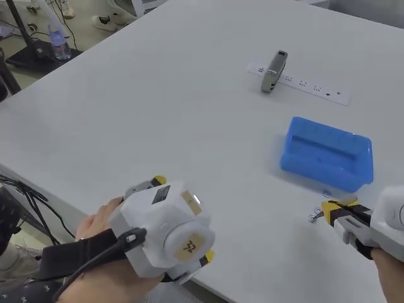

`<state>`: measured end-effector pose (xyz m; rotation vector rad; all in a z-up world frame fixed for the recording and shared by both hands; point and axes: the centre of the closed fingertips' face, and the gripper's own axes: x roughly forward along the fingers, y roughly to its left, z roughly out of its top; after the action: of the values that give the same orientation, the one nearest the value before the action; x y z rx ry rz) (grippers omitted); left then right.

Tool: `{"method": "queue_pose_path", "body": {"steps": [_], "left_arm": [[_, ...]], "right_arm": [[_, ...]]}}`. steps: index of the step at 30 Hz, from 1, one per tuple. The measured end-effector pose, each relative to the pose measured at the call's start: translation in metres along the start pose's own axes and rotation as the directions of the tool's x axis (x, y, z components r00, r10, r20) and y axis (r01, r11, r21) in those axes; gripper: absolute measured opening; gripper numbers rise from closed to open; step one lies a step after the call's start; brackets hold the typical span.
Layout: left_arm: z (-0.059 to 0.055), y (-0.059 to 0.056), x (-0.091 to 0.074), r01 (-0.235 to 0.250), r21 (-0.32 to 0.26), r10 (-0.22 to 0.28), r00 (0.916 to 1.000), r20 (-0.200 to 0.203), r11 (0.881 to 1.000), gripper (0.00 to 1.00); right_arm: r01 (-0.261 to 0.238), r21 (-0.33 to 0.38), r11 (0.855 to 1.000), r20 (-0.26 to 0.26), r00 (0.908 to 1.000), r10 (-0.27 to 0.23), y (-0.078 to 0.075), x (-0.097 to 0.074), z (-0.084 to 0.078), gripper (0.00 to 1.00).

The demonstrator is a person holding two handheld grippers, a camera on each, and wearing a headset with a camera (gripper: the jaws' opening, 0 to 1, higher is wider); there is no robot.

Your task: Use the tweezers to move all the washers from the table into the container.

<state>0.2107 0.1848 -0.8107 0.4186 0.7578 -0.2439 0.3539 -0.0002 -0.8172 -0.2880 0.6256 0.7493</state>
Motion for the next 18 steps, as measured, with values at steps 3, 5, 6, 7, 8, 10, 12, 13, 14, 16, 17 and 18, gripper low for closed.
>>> {"method": "queue_pose_path", "body": {"steps": [3,5,6,7,8,10,12,13,14,16,17,18], "left_arm": [[0.000,0.001,0.000,-0.003,-0.003,0.003,1.0000,0.002,1.000,0.85],[0.000,0.001,0.000,-0.004,-0.003,0.004,1.0000,0.003,1.000,0.85],[0.000,0.001,0.000,-0.004,-0.003,0.004,1.0000,0.002,1.000,0.85],[0.000,0.001,0.000,-0.004,-0.002,0.004,1.0000,0.002,1.000,0.85],[0.000,0.001,0.000,-0.004,-0.002,0.004,1.0000,0.003,1.000,0.85],[0.000,0.001,-0.001,-0.006,-0.002,0.006,1.0000,0.002,1.000,0.85],[0.000,0.001,0.000,-0.006,-0.002,0.006,1.0000,0.003,1.000,0.85],[0.000,0.001,-0.001,-0.006,-0.002,0.006,1.0000,0.003,1.000,0.85],[0.000,0.001,0.000,-0.007,-0.003,0.007,1.0000,0.003,1.000,0.85],[0.000,0.001,0.000,-0.006,-0.002,0.006,1.0000,0.002,1.000,0.85],[0.000,0.001,0.000,-0.007,-0.001,0.007,1.0000,0.001,1.000,0.85],[0.000,0.001,0.000,-0.006,-0.001,0.006,1.0000,0.000,1.000,0.85]], "right_arm": [[-0.009,0.015,1.000,-0.014,0.9999,0.009,0.001,0.000,0.000,0.01],[-0.014,0.020,1.000,-0.021,0.9997,0.015,0.001,0.000,0.001,0.01],[-0.014,0.018,1.000,-0.025,0.9996,0.014,0.002,-0.001,0.001,0.01],[-0.013,0.019,1.000,-0.028,0.9995,0.014,0.002,-0.002,0.002,0.01],[-0.015,0.028,0.999,-0.030,0.9994,0.016,0.001,-0.002,0.001,0.01],[-0.017,0.040,0.999,-0.032,0.9993,0.018,0.001,-0.002,0.001,0.01],[-0.018,0.046,0.999,-0.031,0.9993,0.020,0.001,-0.003,0.002,0.01],[-0.019,0.046,0.999,-0.030,0.9993,0.021,0.001,-0.004,0.003,0.01],[-0.019,0.045,0.999,-0.030,0.9994,0.020,0.001,-0.005,0.005,0.01],[-0.021,0.043,0.999,-0.024,0.9995,0.022,0.000,-0.007,0.010,0.01],[-0.023,0.046,0.999,-0.021,0.9995,0.024,0.000,-0.008,0.012,0.01],[-0.024,0.046,0.999,-0.018,0.9995,0.025,0.000,-0.008,0.014,0.01]]}}
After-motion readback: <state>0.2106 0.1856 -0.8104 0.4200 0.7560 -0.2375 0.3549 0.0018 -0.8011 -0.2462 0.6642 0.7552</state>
